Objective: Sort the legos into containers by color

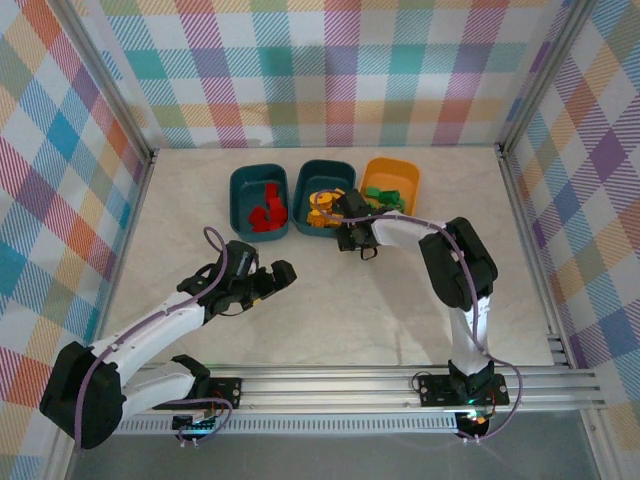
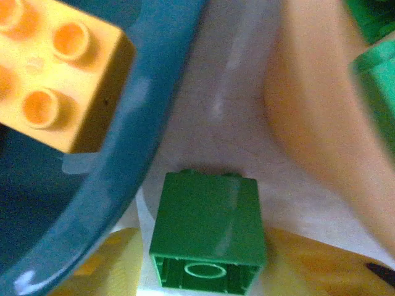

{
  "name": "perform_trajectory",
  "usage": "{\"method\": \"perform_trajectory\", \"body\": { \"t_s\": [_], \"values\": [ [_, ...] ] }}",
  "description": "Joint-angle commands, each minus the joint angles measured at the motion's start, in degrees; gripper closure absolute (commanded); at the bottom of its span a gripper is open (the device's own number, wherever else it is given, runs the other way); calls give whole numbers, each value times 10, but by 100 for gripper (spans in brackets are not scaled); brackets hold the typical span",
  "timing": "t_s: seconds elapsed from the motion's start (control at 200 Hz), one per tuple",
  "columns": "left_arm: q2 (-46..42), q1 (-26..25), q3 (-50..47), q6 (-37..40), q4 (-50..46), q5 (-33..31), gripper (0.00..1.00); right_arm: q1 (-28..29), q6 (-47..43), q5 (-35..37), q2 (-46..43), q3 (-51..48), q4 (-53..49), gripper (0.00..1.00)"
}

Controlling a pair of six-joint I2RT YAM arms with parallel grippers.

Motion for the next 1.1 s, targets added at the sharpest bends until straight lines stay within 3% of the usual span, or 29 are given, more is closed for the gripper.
{"method": "perform_trajectory", "body": {
  "t_s": [0.0, 0.14, 0.41, 0.705, 0.795, 0.86, 0.91, 1.095],
  "values": [
    [4, 5, 4, 0, -9, -5, 0, -3, -15, -19, 5, 9, 21, 63],
    [6, 6, 5, 2, -11, -8, 0, -2, -8, -20, -32, -23, 43, 72],
    [3, 20, 48, 22, -52, -21, 0, -3, -6, -7, -159, -58, 23, 74],
    [109, 151, 231, 26, -131, -8, 0, -99, 12, -63, -74, 69, -57, 71],
    [160, 185, 298, 50, -166, -1, 0, -112, 0, -74, -36, 122, -82, 67],
    [190, 203, 335, 69, -184, -10, 1, -118, 0, -72, -15, 162, -113, 50],
    [210, 214, 361, 84, -205, -31, 2, -119, -2, -63, -14, 174, -122, 43],
    [282, 260, 442, 132, -258, -119, 16, -135, -9, -19, -74, 137, -104, 35]
  ]
}}
